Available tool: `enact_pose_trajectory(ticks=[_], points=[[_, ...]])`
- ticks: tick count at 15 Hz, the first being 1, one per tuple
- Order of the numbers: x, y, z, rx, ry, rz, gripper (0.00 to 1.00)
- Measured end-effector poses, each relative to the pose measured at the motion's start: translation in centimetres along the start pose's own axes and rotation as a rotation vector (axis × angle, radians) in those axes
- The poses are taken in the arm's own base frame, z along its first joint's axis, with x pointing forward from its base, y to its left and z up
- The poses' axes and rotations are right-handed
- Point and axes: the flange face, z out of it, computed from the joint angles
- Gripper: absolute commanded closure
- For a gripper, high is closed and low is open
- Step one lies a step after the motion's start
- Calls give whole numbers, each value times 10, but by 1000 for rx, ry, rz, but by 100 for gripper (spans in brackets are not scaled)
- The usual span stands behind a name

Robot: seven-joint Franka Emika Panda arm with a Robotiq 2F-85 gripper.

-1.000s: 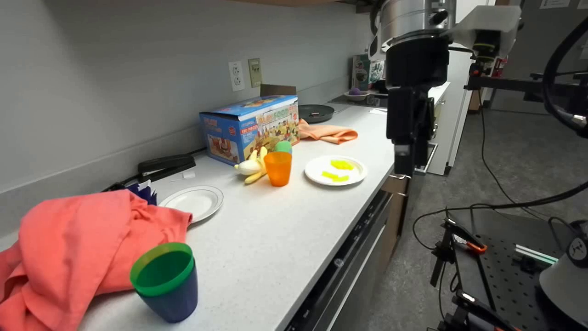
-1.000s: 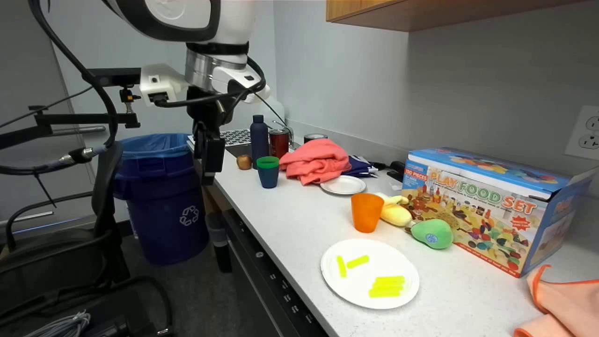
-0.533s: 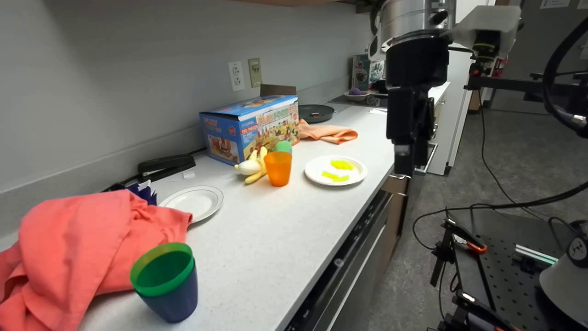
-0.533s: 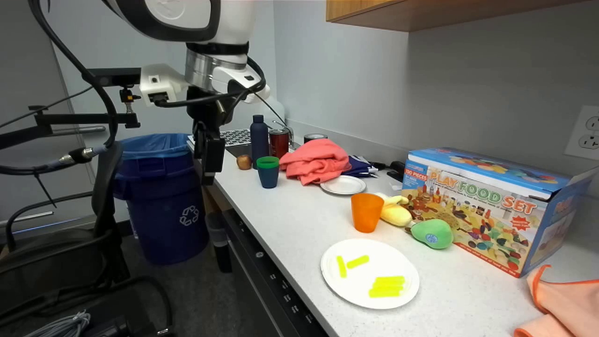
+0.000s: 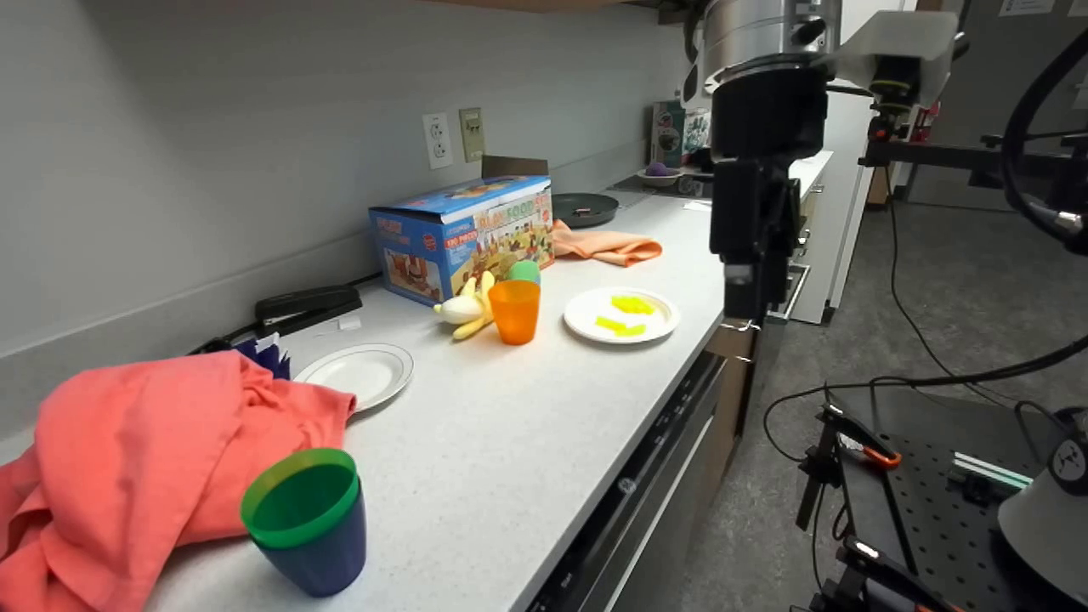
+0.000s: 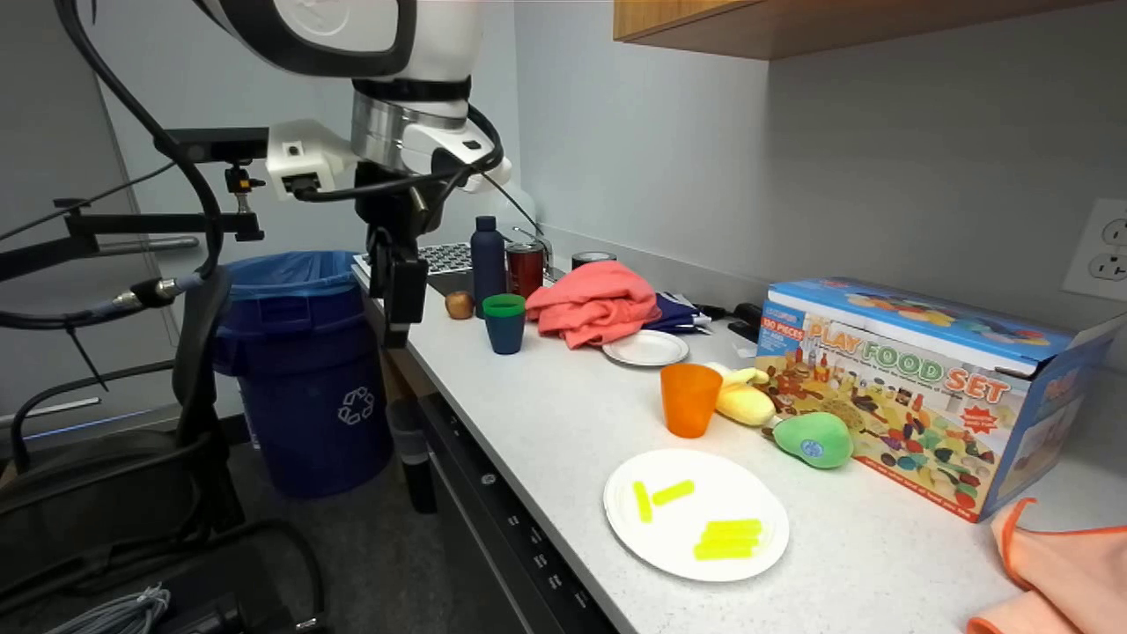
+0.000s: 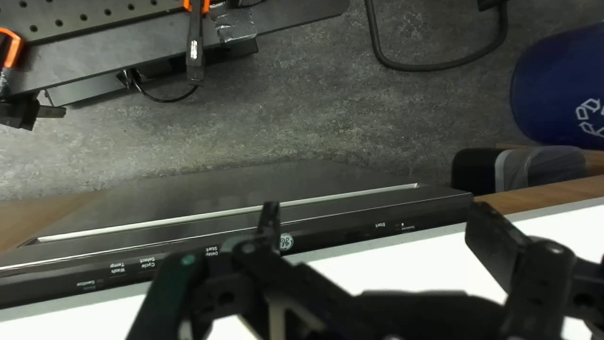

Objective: Transfer the chips onto the plate from the orange cup.

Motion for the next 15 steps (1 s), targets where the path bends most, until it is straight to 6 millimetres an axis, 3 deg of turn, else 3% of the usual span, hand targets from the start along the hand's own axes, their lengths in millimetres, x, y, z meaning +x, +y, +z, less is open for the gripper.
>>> enact_pose_trajectory(ticks=[4,9,15], points=[[10,16,-14,-45,44,16,0],[39,40,-45,-140,121,22,0],[90,36,-73,-186,294,-12,0]])
